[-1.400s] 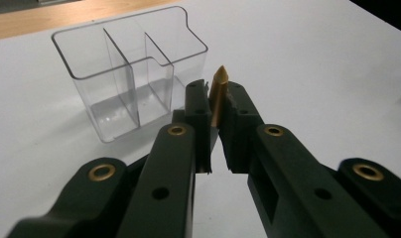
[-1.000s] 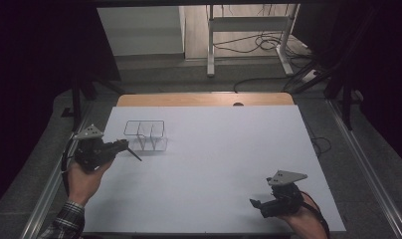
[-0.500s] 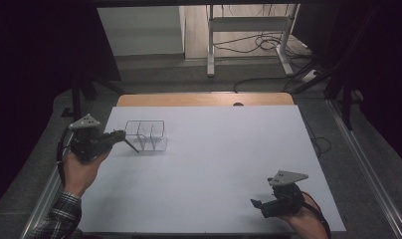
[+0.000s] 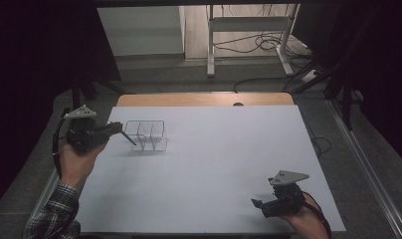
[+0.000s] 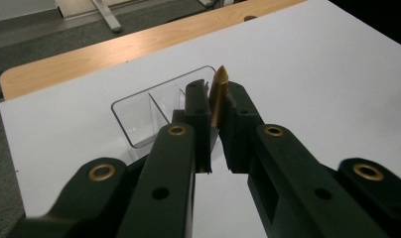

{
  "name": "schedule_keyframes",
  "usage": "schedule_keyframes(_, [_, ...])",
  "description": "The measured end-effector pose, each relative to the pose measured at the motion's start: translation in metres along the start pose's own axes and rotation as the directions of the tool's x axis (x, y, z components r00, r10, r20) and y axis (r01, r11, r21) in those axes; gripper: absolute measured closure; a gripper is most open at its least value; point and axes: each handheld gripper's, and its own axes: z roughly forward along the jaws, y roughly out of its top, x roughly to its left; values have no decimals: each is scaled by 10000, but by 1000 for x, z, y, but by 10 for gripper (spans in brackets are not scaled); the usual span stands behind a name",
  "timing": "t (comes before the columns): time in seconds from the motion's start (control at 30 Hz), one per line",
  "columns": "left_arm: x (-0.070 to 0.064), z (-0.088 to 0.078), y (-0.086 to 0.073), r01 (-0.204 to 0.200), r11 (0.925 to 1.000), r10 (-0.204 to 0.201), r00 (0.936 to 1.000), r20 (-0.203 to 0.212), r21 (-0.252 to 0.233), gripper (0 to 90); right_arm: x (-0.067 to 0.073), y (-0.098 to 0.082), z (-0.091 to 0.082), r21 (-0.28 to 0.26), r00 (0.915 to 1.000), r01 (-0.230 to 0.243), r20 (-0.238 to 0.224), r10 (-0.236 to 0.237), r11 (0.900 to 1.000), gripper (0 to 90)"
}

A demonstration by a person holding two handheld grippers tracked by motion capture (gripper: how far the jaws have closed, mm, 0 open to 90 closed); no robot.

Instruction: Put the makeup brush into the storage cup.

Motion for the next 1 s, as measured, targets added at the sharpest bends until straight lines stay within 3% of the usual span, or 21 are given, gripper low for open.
schedule_keyframes(0.5, [10, 0, 21, 147, 9998, -151, 9994, -319, -123, 836, 0, 0, 0, -9, 10000, 14, 25, -14, 10000, 76])
schedule_keyframes(1.0, [24, 19, 24, 468, 9989, -467, 9959, -770, -1, 836, -1, -1, 0, 2, 10000, 44, 37, -44, 10000, 76])
